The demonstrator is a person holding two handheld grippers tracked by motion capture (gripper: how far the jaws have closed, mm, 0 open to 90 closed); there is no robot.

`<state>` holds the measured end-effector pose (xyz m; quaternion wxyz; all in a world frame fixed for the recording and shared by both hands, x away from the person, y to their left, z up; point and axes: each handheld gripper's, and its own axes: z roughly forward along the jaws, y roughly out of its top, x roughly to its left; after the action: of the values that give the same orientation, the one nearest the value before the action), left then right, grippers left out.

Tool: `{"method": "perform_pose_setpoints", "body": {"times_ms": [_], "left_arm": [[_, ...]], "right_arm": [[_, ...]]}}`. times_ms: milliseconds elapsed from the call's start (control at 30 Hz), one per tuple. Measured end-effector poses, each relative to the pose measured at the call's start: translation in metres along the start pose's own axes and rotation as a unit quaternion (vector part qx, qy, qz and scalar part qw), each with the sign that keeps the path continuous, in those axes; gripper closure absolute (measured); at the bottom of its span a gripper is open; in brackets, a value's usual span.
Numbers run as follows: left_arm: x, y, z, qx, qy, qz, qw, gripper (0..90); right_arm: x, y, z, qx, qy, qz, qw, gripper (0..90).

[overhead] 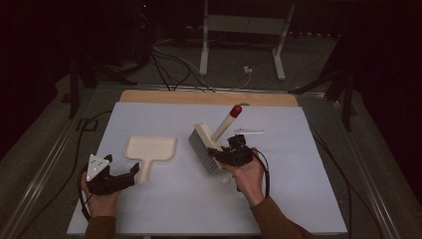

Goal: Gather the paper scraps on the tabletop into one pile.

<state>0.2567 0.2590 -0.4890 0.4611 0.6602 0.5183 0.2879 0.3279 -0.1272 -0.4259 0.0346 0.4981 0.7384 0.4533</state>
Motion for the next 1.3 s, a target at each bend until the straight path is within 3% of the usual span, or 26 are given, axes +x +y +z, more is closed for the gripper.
{"method": "perform_pose_setpoints", "body": {"times_ms": [233,367,433,600,767,967,1300], "left_arm": [[0.0,0.0,0.0,0.0,0.0,0.0,1.0,0.4],[0.0,0.0,0.001,0.001,0.0,0.001,1.0,0.5],[-0.001,0.0,0.001,0.002,0.0,0.002,1.0,0.4],[-0.002,-0.001,0.002,0.004,0.0,0.003,1.0,0.4],[-0.002,-0.001,0.002,0.005,0.0,0.003,1.0,0.5],[-0.002,-0.001,0.002,0.005,0.0,0.003,1.0,0.5],[0.0,-0.001,0.001,0.001,0.002,-0.001,1.0,0.4]], "right_arm": [[-0.023,0.015,-0.023,-0.03,-0.044,0.009,0.9985,67.9],[-0.041,0.019,-0.036,-0.04,-0.087,0.012,0.9954,68.0],[-0.049,0.017,-0.042,-0.042,-0.114,0.011,0.9926,67.9],[-0.062,0.004,-0.044,-0.01,-0.19,0.0,0.9818,68.0],[-0.062,-0.017,-0.032,0.027,-0.231,-0.01,0.9726,68.0],[-0.053,-0.026,-0.015,0.041,-0.245,-0.023,0.9684,68.0],[-0.03,-0.019,0.008,0.043,-0.228,-0.031,0.9722,68.0]]}}
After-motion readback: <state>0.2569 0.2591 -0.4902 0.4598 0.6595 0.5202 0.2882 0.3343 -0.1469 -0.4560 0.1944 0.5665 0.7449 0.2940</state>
